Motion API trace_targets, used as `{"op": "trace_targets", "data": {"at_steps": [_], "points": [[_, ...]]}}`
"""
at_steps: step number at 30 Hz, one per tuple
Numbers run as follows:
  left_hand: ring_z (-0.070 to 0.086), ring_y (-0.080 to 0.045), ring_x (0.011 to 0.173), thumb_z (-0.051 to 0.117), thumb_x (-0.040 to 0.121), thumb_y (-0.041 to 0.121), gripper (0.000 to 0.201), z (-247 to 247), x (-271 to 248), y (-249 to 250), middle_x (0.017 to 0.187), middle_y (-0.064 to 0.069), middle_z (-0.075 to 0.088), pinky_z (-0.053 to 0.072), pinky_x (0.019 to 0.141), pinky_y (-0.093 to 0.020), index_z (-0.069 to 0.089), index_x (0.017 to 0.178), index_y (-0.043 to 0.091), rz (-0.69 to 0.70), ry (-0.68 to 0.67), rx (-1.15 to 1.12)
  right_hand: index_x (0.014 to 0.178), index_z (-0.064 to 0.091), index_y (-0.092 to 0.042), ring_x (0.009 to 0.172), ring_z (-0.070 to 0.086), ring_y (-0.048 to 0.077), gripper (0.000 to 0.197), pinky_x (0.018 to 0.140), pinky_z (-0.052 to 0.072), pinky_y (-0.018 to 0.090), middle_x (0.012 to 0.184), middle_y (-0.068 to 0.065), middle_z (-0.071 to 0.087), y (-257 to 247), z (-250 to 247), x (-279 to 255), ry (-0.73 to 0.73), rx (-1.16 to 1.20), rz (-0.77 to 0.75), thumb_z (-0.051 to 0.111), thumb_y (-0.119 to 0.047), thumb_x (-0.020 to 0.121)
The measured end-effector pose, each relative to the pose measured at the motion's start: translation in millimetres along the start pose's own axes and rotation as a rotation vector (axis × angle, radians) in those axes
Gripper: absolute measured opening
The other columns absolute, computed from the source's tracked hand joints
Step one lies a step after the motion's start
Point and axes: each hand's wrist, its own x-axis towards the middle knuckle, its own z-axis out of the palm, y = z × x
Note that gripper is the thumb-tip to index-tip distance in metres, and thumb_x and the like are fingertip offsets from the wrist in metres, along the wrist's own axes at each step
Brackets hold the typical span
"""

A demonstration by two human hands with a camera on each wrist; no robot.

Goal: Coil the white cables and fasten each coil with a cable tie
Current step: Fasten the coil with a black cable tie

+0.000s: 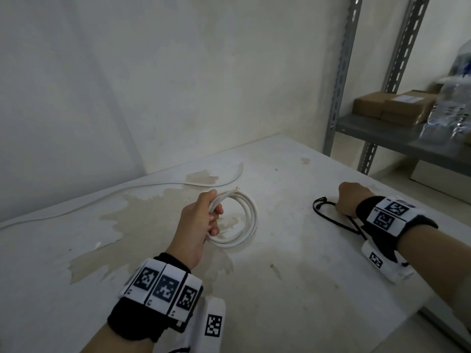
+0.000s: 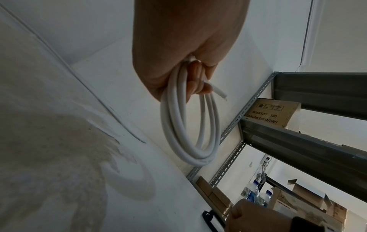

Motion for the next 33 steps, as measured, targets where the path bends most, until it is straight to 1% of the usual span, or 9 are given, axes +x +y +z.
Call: {"op": "trace_targets", "data": {"at_steps": [3, 8, 10, 14, 19, 22, 27, 30, 33], "points": [[0.027, -0.004, 0.034, 0.045, 0.094, 0.029, 0.04, -4, 1, 0, 0.038, 0.009, 0.03, 0.028, 0.049, -0.024, 0.052, 0.06, 0.009, 0.004, 0.005, -0.014, 0.079, 0.049, -0.003, 0.077, 0.053, 0.027, 0.016, 0.055, 0.039, 0.025, 0.078, 0.009, 0.052, -8, -5, -5, 0.074, 0.128, -0.02, 0.051, -0.015, 0.089], [0.027, -0.005, 0.035, 0.044, 0.094, 0.028, 0.039, -15, -2, 0, 0.04, 0.009, 0.031, 0.028, 0.049, -0.024, 0.055, 0.064, 0.007, 0.027, 0.012, -0.016, 0.084, 0.059, -0.005, 0.082, 0.063, 0.03, 0.011, 0.072, 0.05, 0.034, 0.09, 0.011, 0.061, -39, -10, -24, 0.173, 0.388, -0.206, 0.054, -0.014, 0.089], [0.028, -0.005, 0.035, 0.043, 0.094, 0.028, 0.038, -22, -3, 1, 0.04, 0.008, 0.032, 0.029, 0.048, -0.024, 0.056, 0.066, 0.006, 0.032, 0.025, -0.021, 0.082, 0.057, -0.011, 0.078, 0.062, 0.027, 0.008, 0.068, 0.049, 0.03, 0.088, 0.007, 0.058, -58, -13, -39, 0.212, 0.521, -0.309, 0.056, -0.016, 0.088], [0.028, -0.006, 0.035, 0.044, 0.093, 0.028, 0.038, -37, -8, 4, 0.041, 0.008, 0.032, 0.029, 0.048, -0.024, 0.058, 0.066, 0.006, 0.04, 0.09, -0.047, 0.082, 0.058, -0.015, 0.058, 0.057, 0.015, 0.006, 0.044, 0.041, 0.011, 0.077, 0.005, 0.059, -100, -16, -69, 0.232, 0.709, -0.503, 0.058, -0.016, 0.088], [0.029, -0.007, 0.038, 0.046, 0.093, 0.026, 0.028, -59, -15, 7, 0.044, 0.006, 0.034, 0.028, 0.048, -0.024, 0.059, 0.073, 0.011, 0.056, 0.214, -0.093, 0.084, 0.065, -0.018, 0.055, 0.051, 0.005, 0.005, 0.057, 0.042, 0.017, 0.066, 0.002, 0.059, -146, -10, -104, 0.188, 0.858, -0.679, 0.06, -0.018, 0.087], [0.031, -0.007, 0.041, 0.05, 0.09, 0.022, 0.022, -71, -19, 11, 0.048, 0.005, 0.036, 0.028, 0.047, -0.025, 0.061, 0.072, 0.017, 0.101, 0.273, -0.126, 0.088, 0.066, -0.017, 0.05, 0.05, -0.002, 0.004, 0.054, 0.036, 0.009, 0.06, -0.006, 0.056, -172, 1, -121, 0.09, 0.86, -0.765, 0.064, -0.018, 0.084], [0.035, -0.01, 0.049, 0.049, 0.091, 0.019, 0.019, -85, -29, 12, 0.057, 0.003, 0.039, 0.031, 0.045, -0.022, 0.068, 0.089, 0.018, 0.187, 0.321, -0.153, 0.08, 0.046, -0.016, 0.034, 0.047, 0.0, 0.021, 0.04, 0.035, 0.009, 0.06, 0.003, 0.052, -204, 17, -136, -0.073, 0.963, -0.649, 0.063, -0.004, 0.079], [0.037, -0.008, 0.048, 0.049, 0.093, 0.018, 0.017, -91, -33, 9, 0.06, 0.002, 0.042, 0.033, 0.041, -0.017, 0.063, 0.101, 0.016, 0.221, 0.344, -0.132, 0.073, 0.039, -0.016, 0.032, 0.047, 0.002, 0.026, 0.036, 0.035, 0.013, 0.064, 0.006, 0.052, -221, 18, -142, -0.032, 1.067, -0.58, 0.059, 0.001, 0.076], [0.038, -0.008, 0.047, 0.049, 0.092, 0.02, 0.018, -96, -37, 4, 0.058, 0.003, 0.042, 0.033, 0.044, -0.02, 0.063, 0.102, 0.012, 0.21, 0.319, -0.092, 0.069, 0.036, -0.016, 0.034, 0.047, 0.003, 0.03, 0.038, 0.036, 0.013, 0.063, 0.005, 0.049, -236, 17, -153, 0.039, 1.175, -0.622, 0.061, 0.0, 0.077]]}}
